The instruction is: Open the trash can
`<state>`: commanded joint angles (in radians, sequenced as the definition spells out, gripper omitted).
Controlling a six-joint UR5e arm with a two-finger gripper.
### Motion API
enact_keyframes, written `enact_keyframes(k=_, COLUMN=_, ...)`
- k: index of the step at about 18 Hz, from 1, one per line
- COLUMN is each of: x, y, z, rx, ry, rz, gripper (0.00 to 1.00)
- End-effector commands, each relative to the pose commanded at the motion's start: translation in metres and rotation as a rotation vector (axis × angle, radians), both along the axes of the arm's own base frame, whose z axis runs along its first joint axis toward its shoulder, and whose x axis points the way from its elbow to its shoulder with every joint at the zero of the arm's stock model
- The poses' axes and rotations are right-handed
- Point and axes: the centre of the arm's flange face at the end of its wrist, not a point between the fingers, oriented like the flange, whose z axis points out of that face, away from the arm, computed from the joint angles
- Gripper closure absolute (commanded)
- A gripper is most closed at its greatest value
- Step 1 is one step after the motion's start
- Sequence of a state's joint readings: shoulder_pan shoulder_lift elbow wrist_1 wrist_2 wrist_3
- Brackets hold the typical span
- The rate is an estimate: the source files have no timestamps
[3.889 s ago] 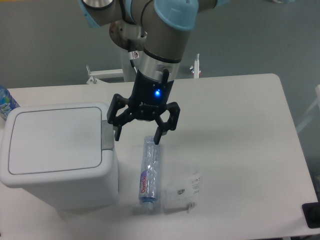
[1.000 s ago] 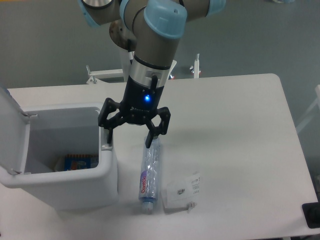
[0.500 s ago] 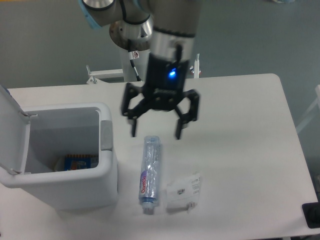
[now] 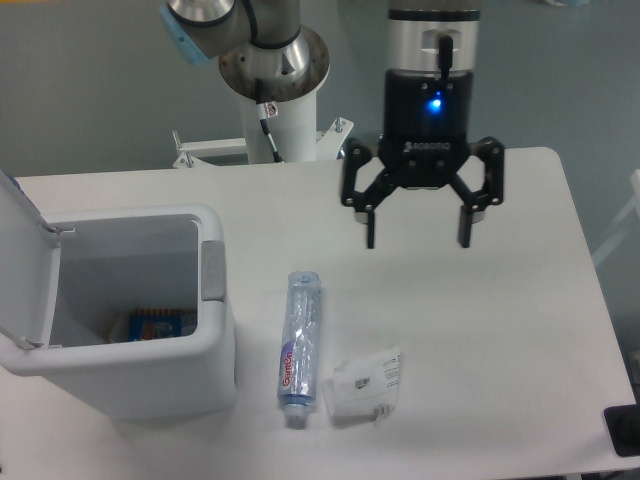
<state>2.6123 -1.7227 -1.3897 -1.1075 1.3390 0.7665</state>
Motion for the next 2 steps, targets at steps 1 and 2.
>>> enact_keyframes(k=1, x=-0.0061, y=-0.0067, z=-0.0058, rx=-0.021, ry=0.008, rz=-0.012, gripper=0.0)
enact_keyframes(k=2, x=-0.0099, y=-0.011, z=-0.0116, rx=-0.028, ry=0.005, rz=-0.007, gripper=0.0)
